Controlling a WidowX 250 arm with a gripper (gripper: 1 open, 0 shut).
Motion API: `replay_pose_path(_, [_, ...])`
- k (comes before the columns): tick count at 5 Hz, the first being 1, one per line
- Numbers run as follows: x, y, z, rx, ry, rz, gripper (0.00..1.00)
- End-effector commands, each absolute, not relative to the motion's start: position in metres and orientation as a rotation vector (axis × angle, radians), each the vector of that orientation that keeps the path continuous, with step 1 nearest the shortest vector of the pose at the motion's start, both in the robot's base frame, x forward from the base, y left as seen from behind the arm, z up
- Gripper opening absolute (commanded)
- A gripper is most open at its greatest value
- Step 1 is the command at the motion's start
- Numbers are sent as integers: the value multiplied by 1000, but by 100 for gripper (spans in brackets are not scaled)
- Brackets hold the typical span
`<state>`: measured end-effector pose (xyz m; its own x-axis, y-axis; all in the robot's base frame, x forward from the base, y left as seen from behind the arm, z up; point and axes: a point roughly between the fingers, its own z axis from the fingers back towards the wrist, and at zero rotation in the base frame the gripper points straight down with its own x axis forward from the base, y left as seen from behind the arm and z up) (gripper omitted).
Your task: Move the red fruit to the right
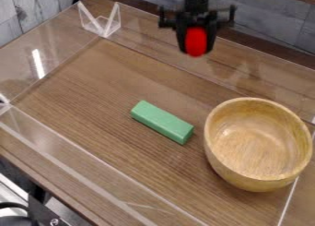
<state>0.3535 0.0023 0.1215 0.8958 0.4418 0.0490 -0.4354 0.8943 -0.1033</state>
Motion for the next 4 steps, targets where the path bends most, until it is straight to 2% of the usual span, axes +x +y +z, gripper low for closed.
replay_pose_path(1, [352, -18, 163, -130, -154, 375, 0])
replay_pose_path(3, [321, -82, 140, -135, -96, 165, 0])
replay_pose_path(4, [303, -99, 133, -129, -75, 125, 0])
